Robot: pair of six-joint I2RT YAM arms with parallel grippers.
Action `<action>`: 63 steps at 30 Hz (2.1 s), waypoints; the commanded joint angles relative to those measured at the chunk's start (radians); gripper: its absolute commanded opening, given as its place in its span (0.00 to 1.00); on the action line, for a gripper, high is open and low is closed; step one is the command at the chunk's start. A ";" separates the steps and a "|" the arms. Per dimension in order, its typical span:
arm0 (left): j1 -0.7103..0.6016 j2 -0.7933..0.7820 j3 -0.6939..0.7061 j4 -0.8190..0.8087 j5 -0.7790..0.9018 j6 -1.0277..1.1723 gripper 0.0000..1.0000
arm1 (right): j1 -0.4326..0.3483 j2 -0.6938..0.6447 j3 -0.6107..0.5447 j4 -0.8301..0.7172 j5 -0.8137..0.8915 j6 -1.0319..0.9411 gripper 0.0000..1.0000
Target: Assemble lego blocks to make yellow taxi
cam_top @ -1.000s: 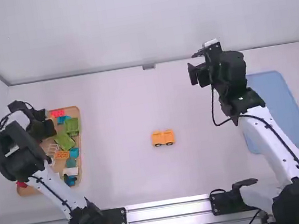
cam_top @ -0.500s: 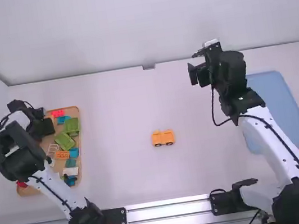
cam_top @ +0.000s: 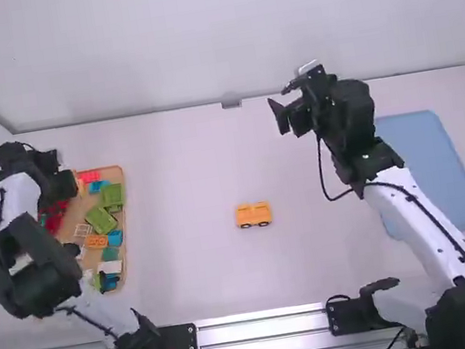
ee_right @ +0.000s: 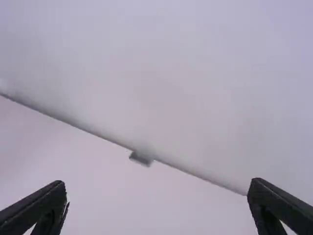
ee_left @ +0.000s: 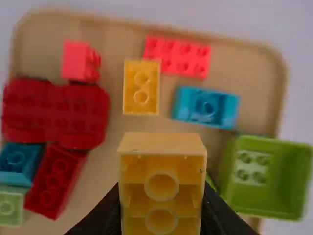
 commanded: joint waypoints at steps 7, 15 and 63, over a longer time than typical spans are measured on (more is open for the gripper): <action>-0.203 -0.365 -0.333 0.221 0.359 0.126 0.10 | -0.007 0.254 0.101 0.153 -0.374 0.011 0.98; -0.365 -0.492 -0.473 0.443 0.710 0.117 0.14 | -0.017 0.494 0.286 0.147 -1.038 -0.017 0.98; -0.594 -0.134 -0.491 1.464 1.122 -0.404 0.15 | 0.100 0.608 0.384 0.175 -1.328 -0.071 0.45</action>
